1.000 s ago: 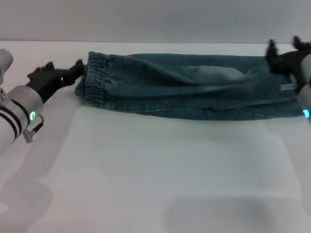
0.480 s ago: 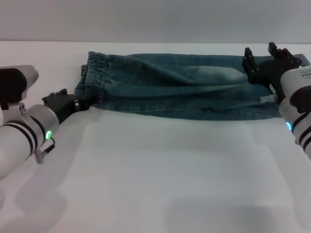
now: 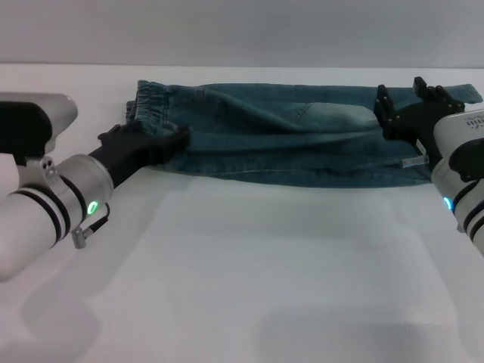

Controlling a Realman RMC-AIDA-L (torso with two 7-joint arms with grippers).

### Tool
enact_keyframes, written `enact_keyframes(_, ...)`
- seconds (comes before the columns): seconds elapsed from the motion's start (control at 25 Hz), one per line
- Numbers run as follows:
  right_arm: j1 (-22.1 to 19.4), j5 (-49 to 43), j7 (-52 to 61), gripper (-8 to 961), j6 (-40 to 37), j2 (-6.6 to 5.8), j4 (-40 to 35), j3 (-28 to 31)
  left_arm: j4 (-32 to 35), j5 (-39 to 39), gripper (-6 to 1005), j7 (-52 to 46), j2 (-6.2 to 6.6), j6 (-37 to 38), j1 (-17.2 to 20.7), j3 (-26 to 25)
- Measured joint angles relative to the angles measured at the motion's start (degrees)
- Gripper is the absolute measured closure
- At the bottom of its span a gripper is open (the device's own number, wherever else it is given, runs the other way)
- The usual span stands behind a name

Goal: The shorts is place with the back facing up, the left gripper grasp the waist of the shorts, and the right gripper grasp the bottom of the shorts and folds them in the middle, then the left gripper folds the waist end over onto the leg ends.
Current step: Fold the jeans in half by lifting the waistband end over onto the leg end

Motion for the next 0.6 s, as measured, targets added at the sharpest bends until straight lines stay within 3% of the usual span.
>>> enact_keyframes(0.04, 0.03, 0.00, 0.01, 442, 0.08, 0.00, 0.05, -0.01, -0.47, -0.02, 147, -0.52, 0.65, -0.29, -0.26, 0.85)
enact_keyframes(0.16, 0.11, 0.00, 0.02, 442, 0.56, -0.05, 0.23, -0.02, -4.60, -0.05, 149, -2.78, 4.22, 0.31, -0.86, 4.37)
enact_keyframes(0.2, 0.17, 0.00, 0.03, 442, 0.86, -0.09, 0.29, -0.02, -8.32, -0.42, 149, -4.66, 6.77, 4.24, -1.59, 6.48)
enact_keyframes(0.24, 0.20, -0.02, 0.03, 442, 0.98, -0.11, 0.31, -0.03, -9.66, -0.63, 149, -5.24, 7.76, 5.68, -1.93, 7.27)
enact_keyframes(0.28, 0.22, -0.06, 0.03, 442, 1.04, -0.12, 0.31, -0.02, -13.30, -1.97, 150, -5.47, 10.04, 10.76, -2.83, 8.97)
enact_keyframes(0.36, 0.33, -0.12, 0.03, 442, 1.24, -0.14, 0.38, -0.03, -18.87, -4.66, 151, -3.96, 13.12, 19.61, -4.15, 11.03)
enact_keyframes(0.44, 0.65, -0.13, 0.03, 442, 1.52, -0.21, 0.62, -0.02, -23.55, -7.38, 151, 0.38, 14.54, 27.90, -4.92, 11.74)
enact_keyframes(0.6, 0.82, -0.14, 0.03, 442, 1.53, -0.23, 0.90, -0.02, -25.57, -10.44, 152, 6.58, 13.47, 34.51, -4.95, 10.86)
